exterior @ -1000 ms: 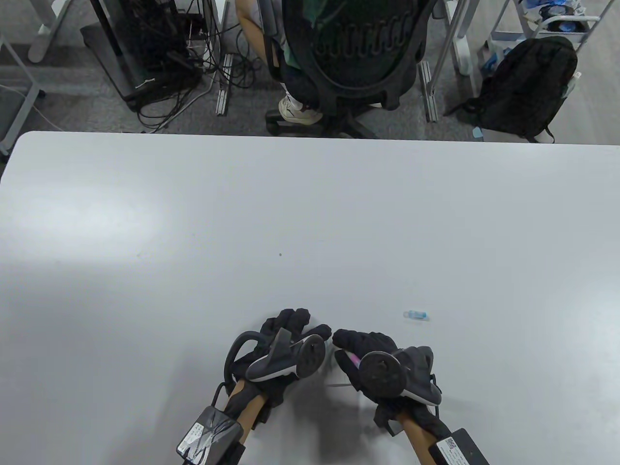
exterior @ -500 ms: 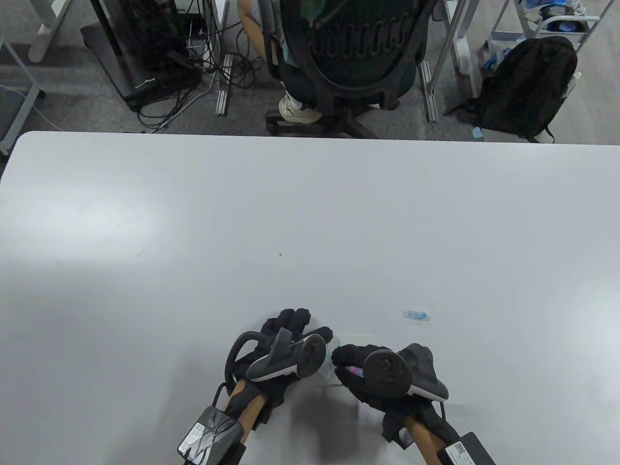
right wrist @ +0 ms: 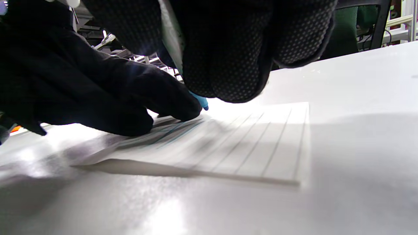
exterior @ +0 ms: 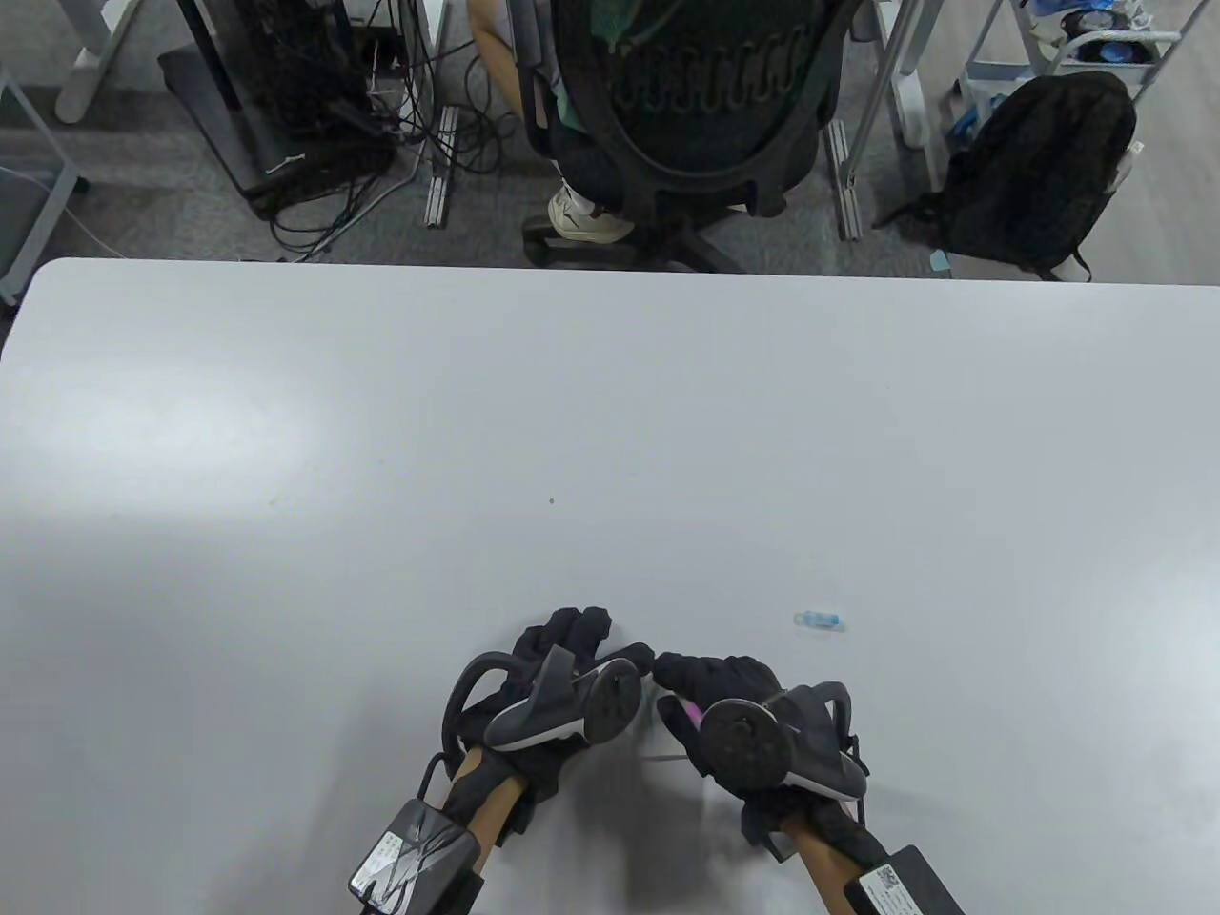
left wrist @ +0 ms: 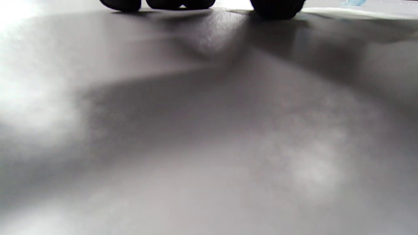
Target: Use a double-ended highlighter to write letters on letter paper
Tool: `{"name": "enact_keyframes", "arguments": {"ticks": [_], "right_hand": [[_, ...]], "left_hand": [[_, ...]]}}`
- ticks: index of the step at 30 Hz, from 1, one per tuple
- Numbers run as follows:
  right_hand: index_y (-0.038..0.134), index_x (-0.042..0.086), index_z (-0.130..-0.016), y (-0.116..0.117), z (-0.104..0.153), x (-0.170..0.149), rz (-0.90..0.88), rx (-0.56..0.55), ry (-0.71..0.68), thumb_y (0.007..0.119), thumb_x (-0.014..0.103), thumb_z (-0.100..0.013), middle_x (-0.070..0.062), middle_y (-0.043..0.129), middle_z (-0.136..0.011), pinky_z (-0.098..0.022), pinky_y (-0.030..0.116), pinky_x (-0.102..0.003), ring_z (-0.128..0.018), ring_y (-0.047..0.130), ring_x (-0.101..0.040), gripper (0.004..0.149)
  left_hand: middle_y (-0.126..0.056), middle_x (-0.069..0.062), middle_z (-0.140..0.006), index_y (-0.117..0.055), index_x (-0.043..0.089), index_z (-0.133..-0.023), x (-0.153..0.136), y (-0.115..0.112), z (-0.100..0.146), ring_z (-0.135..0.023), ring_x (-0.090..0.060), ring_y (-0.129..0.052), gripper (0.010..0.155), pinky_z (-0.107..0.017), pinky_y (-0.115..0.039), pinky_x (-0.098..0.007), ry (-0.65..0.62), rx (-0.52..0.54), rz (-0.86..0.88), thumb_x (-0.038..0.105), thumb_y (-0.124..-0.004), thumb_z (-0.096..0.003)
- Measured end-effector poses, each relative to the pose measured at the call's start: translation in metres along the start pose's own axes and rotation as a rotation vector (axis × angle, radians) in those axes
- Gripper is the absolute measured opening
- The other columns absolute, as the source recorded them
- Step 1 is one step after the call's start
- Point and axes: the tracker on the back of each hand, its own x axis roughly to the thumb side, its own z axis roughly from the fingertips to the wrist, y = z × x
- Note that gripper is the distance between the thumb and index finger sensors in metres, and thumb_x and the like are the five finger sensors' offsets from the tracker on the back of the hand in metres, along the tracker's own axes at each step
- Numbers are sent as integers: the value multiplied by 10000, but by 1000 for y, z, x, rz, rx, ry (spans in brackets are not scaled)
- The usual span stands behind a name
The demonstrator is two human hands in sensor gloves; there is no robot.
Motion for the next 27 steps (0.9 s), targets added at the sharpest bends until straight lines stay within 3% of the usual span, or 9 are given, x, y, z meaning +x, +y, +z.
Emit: {"name": "enact_keyframes", "arguments": {"ticks": [14,27], "right_hand": [[729,124,-957,-2,3,-9,17,-6,36,694,390,-545,-205,924,-796,-604,729,-613,-645,961,-353,491],[738,152,-951,-2,14,-2,-42,52,-39,689,405,-542,-178,934,-796,-613,738,-600,-650,968,-333,483]], "left_hand": [[-311,-104,-1249,-413,481,-1110,0,0,0,-1158,-382,-397,526,-839,-490,-600,0,-1,0,430,-602,-622],[-307,-100,-1249,-406,483,-1110,0,0,0,-1159,-379,-395,527,-840,-491,-598,2,-2,-7,434,-598,-622]]}}
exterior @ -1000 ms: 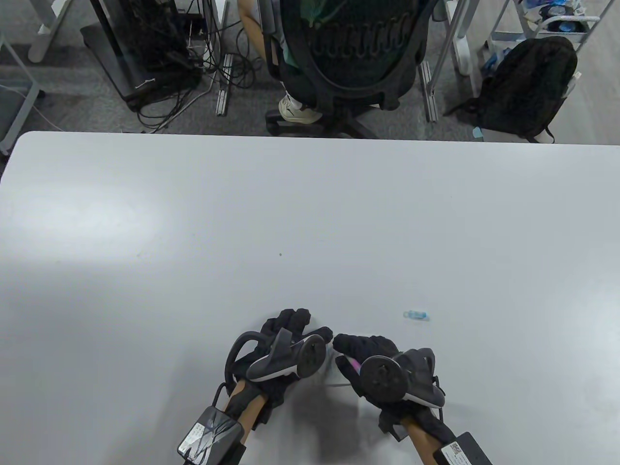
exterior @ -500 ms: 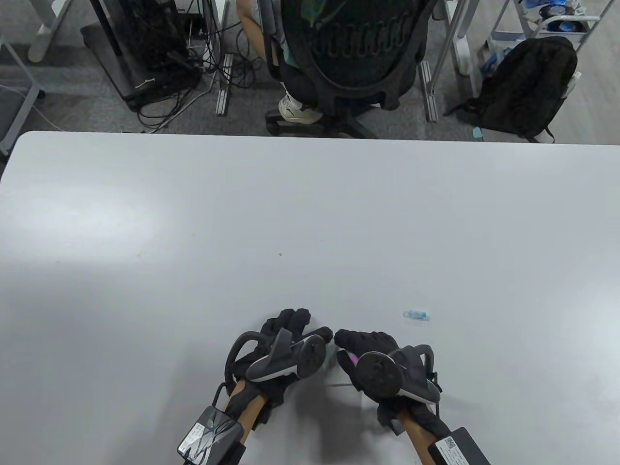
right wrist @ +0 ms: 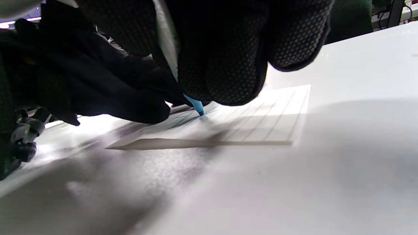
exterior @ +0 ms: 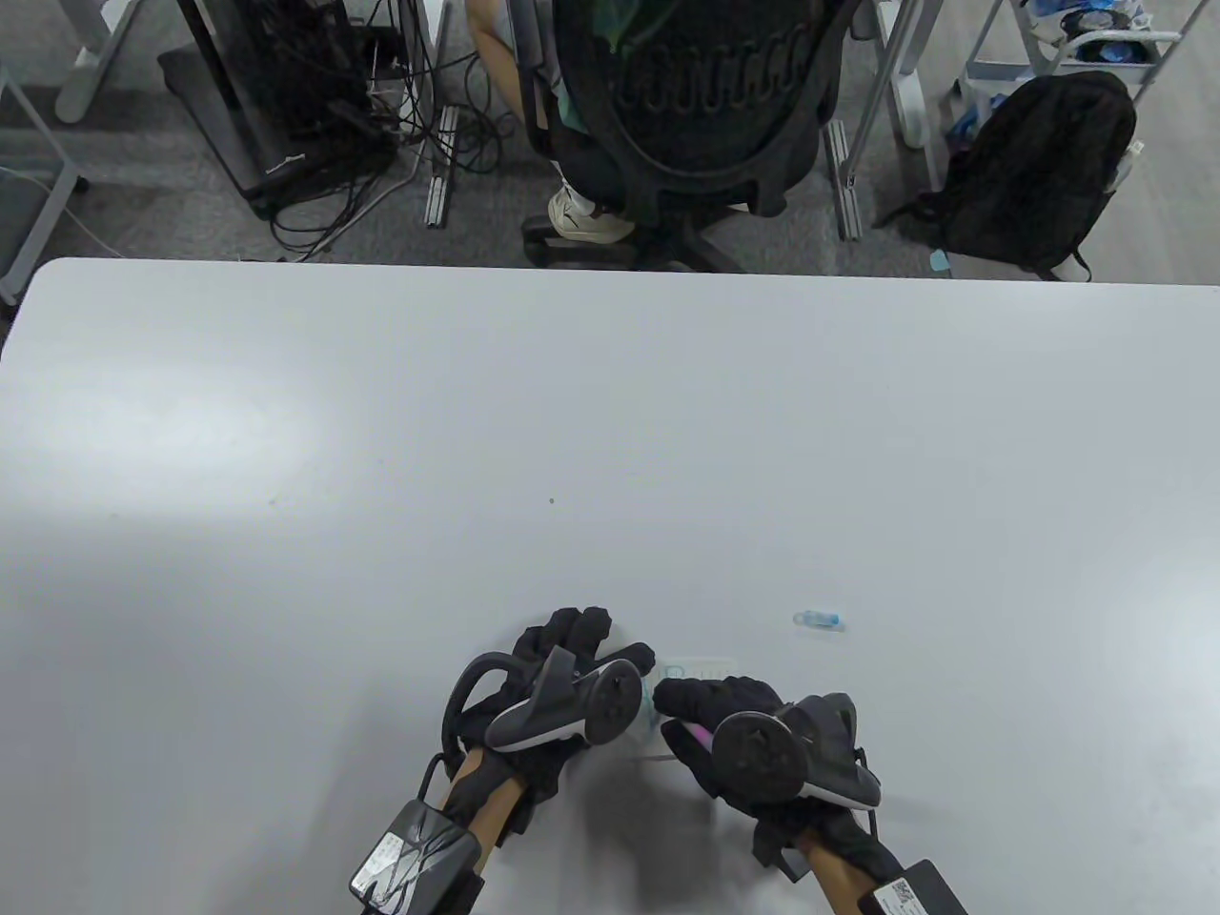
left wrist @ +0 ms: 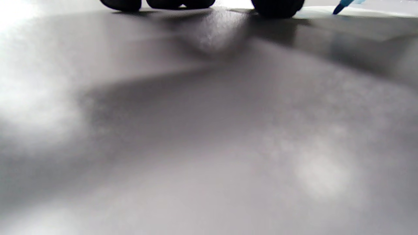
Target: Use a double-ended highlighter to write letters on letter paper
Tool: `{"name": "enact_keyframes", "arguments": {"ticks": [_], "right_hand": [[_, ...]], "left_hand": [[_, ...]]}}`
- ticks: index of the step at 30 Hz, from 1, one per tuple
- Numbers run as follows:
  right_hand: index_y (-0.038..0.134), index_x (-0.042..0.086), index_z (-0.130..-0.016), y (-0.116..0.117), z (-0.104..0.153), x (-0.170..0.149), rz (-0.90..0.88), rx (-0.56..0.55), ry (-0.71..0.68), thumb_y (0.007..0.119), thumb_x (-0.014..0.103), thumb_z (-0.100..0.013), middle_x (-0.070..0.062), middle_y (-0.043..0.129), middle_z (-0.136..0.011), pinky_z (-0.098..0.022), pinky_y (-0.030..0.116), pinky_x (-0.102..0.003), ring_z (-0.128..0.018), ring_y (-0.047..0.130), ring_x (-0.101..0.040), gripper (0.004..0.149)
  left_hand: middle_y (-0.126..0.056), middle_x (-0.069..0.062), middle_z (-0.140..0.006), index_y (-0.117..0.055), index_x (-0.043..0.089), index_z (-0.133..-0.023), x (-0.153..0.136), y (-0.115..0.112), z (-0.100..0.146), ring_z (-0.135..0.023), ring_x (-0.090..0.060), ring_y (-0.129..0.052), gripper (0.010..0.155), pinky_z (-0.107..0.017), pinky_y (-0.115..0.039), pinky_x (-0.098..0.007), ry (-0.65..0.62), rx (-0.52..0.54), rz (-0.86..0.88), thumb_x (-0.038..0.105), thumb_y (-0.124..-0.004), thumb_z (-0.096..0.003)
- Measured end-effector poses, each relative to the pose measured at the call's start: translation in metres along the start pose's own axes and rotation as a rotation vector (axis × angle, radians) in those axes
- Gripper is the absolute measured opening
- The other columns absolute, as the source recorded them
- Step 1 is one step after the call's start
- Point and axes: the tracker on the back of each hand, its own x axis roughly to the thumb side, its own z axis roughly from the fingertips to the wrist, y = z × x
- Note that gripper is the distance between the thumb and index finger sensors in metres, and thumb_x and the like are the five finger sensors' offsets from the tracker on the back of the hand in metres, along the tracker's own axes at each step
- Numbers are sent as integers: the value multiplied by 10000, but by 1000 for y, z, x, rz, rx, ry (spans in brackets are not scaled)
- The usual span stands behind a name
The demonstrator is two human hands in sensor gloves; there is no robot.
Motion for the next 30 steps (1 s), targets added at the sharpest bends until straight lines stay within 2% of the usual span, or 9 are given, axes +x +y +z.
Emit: {"name": "enact_keyframes", "arguments": {"ticks": [6,19,24,30], "right_hand": [[765,113,-926,-5,7,-1,57,-11,10,692,396,-544,-199,956,-744,-586,753,-609,-596,981,-343,481],[764,162,-930,0,13,10,4,46,-72,688,413,-539,-164,956,-768,-608,754,-588,-626,982,-320,470],[737,133,-951,-9,12,-7,48,-95,41,685,398,-547,-197,930,-783,-601,734,-608,-634,963,-347,486],[732,124,-955,-9,8,-16,107,-94,101,687,390,-550,-207,925,-787,-596,730,-615,-635,960,-357,487]], "left_hand": [[-305,-99,-1249,-406,483,-1110,0,0,0,-1159,-379,-394,526,-840,-490,-598,1,-2,2,435,-598,-622],[-313,-107,-1250,-403,478,-1111,2,1,1,-1158,-387,-404,528,-839,-498,-597,0,1,-20,433,-597,-622],[-314,-113,-1250,-397,475,-1113,2,1,1,-1160,-378,-405,530,-840,-500,-595,-3,2,-28,434,-592,-623],[-306,-112,-1251,-373,470,-1120,4,1,1,-1161,-378,-401,539,-843,-498,-591,-8,-3,-50,435,-582,-624]]}}
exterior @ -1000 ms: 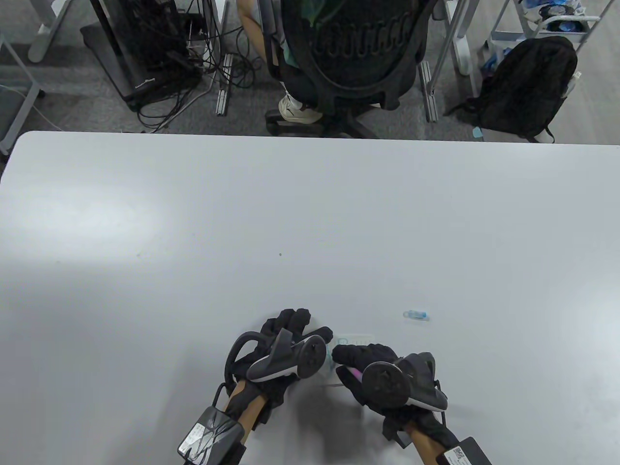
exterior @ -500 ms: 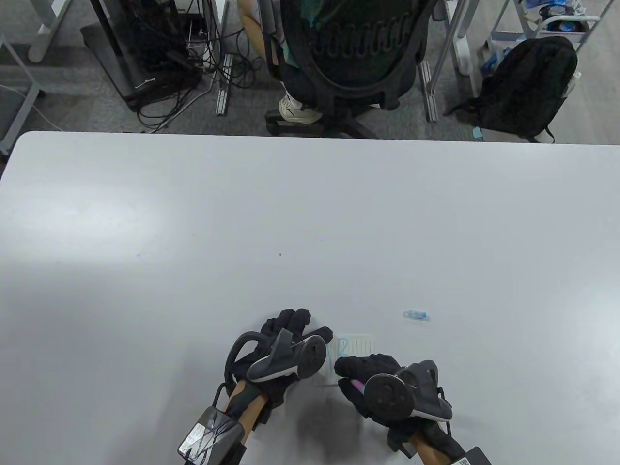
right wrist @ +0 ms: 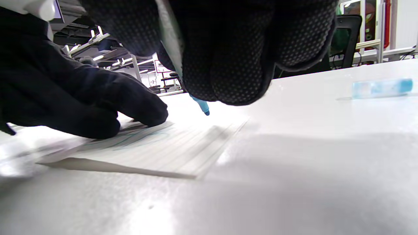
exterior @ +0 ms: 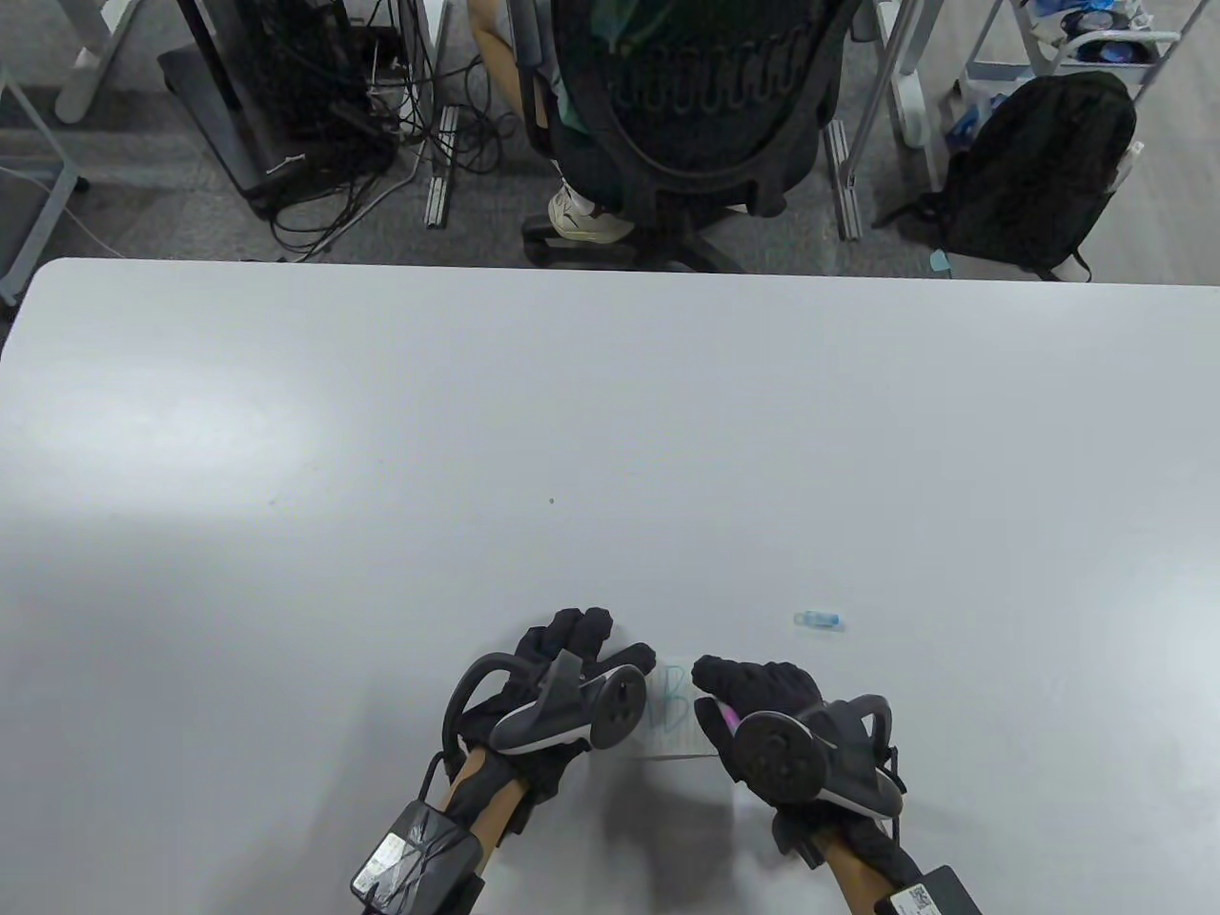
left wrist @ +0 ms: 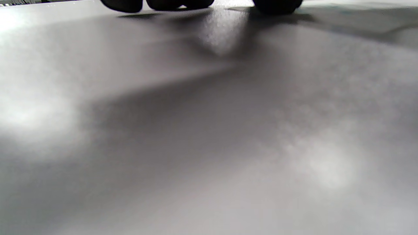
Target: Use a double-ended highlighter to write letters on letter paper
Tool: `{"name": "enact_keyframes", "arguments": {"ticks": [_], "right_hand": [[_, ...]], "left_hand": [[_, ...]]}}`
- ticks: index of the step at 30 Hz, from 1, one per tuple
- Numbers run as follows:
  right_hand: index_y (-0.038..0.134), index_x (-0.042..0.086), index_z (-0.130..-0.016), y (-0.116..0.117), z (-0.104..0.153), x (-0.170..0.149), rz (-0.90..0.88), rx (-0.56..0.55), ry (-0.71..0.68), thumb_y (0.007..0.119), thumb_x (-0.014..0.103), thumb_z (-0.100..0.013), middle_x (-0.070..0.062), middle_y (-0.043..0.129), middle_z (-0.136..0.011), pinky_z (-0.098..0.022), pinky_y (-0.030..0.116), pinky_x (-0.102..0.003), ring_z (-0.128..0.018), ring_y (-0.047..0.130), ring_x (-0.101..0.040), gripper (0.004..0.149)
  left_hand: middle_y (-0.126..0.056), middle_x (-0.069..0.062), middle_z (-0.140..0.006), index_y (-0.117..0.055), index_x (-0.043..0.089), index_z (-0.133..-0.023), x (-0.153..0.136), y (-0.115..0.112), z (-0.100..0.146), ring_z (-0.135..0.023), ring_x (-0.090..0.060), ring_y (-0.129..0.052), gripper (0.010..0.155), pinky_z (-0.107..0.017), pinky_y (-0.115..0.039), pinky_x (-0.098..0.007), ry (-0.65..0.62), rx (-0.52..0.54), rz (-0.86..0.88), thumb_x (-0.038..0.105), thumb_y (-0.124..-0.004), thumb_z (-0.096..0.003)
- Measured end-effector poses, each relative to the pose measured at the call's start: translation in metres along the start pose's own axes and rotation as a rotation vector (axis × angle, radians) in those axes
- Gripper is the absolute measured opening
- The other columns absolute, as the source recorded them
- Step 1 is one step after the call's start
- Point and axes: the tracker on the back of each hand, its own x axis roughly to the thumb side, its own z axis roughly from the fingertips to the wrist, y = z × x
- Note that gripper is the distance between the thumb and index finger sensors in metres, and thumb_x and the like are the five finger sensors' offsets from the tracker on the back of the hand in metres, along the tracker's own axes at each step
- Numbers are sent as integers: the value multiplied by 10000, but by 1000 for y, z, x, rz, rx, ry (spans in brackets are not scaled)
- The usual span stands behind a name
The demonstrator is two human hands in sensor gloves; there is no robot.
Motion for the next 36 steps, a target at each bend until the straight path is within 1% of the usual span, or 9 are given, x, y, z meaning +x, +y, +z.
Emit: {"name": "enact_keyframes", "arguments": {"ticks": [4,9,11,16,21,27,31,36], "right_hand": [[734,121,-954,2,-1,-3,24,12,15,688,392,-548,-208,927,-784,-595,730,-616,-632,961,-357,490],[735,126,-951,2,-1,-5,-1,10,24,686,390,-550,-207,928,-781,-592,734,-616,-627,962,-355,482],[735,126,-950,3,-2,-5,0,12,24,687,390,-549,-207,929,-780,-592,734,-616,-626,963,-356,483],[736,125,-953,3,-3,-5,3,12,21,688,390,-549,-208,930,-783,-592,735,-615,-629,964,-356,486],[722,153,-966,4,-4,-6,-5,34,2,691,399,-543,-189,920,-817,-607,735,-602,-661,961,-343,490],[737,194,-957,1,-1,-9,-100,102,-53,697,411,-535,-156,928,-827,-622,741,-588,-680,964,-323,476],[751,207,-947,-1,5,-13,-156,156,-89,699,416,-534,-144,938,-821,-627,743,-584,-678,968,-315,466],[769,204,-935,-5,14,-22,-201,181,-84,696,413,-536,-145,951,-802,-624,744,-588,-664,973,-319,456]], "left_hand": [[-291,-115,-1252,-343,475,-1125,1,0,0,-1163,-376,-390,550,-846,-493,-590,-11,-5,-5,424,-573,-628],[-254,-118,-1257,-279,508,-1118,7,-1,0,-1167,-381,-358,568,-852,-479,-586,-49,-23,-17,364,-556,-644],[-234,-128,-1257,-309,509,-1115,10,-1,-1,-1165,-387,-345,548,-852,-472,-590,-56,-35,-33,344,-543,-648],[-239,-132,-1256,-312,501,-1116,12,0,0,-1164,-388,-355,546,-848,-482,-590,-53,-34,-48,338,-542,-648],[-241,-134,-1256,-314,499,-1115,12,-1,-1,-1163,-393,-356,545,-847,-483,-592,-53,-34,-51,336,-542,-648],[-237,-131,-1256,-312,500,-1116,12,-1,-1,-1164,-388,-353,545,-847,-481,-591,-53,-35,-46,337,-541,-649],[-237,-129,-1257,-312,502,-1115,12,-1,-1,-1164,-386,-355,545,-847,-484,-589,-52,-34,-46,338,-542,-649],[-237,-129,-1257,-313,502,-1115,12,-1,-1,-1164,-385,-355,544,-847,-483,-589,-51,-34,-46,338,-542,-649]]}}
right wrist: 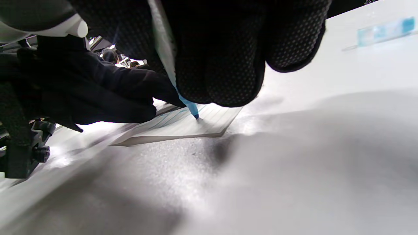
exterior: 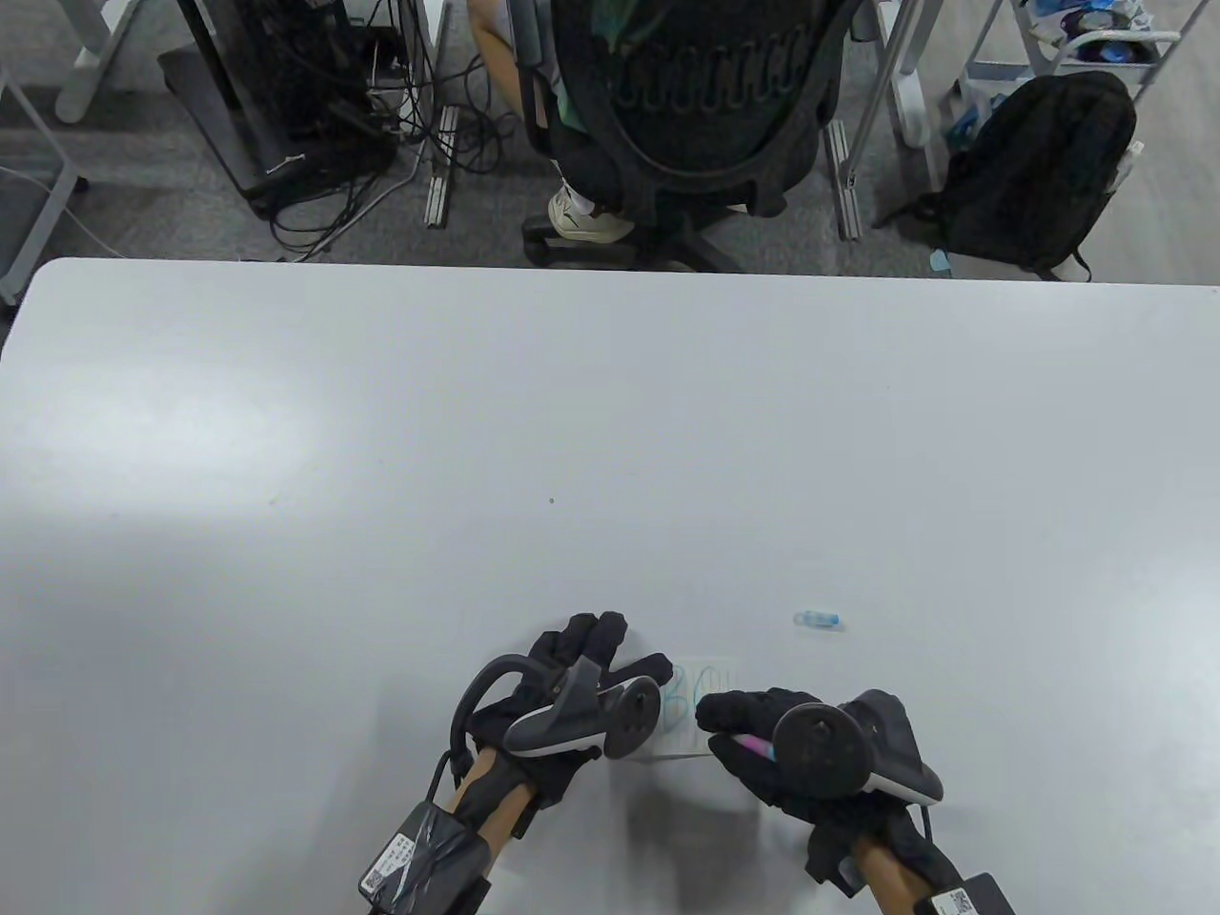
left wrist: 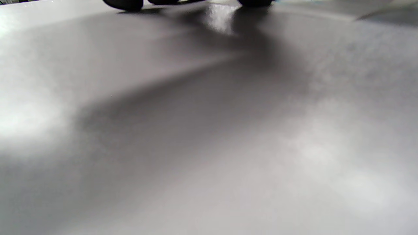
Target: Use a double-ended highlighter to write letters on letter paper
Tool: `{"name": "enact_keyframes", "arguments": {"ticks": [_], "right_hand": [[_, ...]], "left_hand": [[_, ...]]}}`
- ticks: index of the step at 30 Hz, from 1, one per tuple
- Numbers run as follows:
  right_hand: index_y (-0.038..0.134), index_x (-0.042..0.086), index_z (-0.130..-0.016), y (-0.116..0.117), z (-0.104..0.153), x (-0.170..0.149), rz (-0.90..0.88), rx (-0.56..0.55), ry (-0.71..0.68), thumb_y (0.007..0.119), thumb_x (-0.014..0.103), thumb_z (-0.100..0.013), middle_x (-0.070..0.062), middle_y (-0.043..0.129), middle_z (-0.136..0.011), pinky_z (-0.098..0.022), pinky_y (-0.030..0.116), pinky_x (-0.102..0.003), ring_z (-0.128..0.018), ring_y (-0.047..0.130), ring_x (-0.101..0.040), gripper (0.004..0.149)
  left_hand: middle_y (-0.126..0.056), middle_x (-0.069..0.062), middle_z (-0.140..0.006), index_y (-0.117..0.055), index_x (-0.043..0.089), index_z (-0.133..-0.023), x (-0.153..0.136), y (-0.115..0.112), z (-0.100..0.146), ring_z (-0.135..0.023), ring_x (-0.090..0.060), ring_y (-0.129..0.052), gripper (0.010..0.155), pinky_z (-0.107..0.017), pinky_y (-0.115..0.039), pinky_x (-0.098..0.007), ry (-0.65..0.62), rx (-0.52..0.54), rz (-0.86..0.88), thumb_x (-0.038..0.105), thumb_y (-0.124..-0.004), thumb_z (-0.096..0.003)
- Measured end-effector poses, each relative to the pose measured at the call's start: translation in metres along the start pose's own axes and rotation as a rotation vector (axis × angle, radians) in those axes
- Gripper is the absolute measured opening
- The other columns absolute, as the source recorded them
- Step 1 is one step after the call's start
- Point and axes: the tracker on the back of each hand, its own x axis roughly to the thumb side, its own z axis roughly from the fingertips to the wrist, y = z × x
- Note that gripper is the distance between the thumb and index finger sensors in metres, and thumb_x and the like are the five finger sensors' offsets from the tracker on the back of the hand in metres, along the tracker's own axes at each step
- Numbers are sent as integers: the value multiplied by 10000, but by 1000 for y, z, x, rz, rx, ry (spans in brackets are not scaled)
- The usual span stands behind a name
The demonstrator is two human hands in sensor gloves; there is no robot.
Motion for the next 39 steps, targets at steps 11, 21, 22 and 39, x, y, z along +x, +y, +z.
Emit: {"name": "enact_keyframes", "arguments": {"ticks": [11,21,22,39], "right_hand": [[788,179,-916,-8,4,-4,32,-100,21,697,412,-534,-160,969,-759,-605,760,-581,-623,987,-317,457],[684,179,-1014,-8,-1,3,36,-173,72,675,351,-559,-260,901,-848,-602,728,-625,-675,957,-388,487],[667,163,-1022,-7,-1,3,46,-172,74,671,343,-559,-261,899,-844,-600,729,-624,-671,957,-382,497],[653,90,-1020,-9,-1,22,207,-228,8,665,305,-547,-209,930,-742,-568,769,-592,-571,981,-318,519]], "left_hand": [[-239,-128,-1256,-315,503,-1114,0,0,0,-1165,-386,-354,542,-847,-484,-589,2,0,0,338,-542,-649],[-260,-125,-1255,-339,505,-1111,-2,0,-1,-1161,-381,-371,536,-845,-490,-583,1,11,24,334,-553,-651],[-260,-125,-1254,-343,503,-1112,-1,0,-1,-1160,-383,-368,535,-845,-487,-585,1,10,28,333,-555,-651],[-292,-118,-1260,-331,482,-1124,-10,14,15,-1165,-373,-404,552,-842,-507,-586,26,60,74,369,-577,-643]]}}
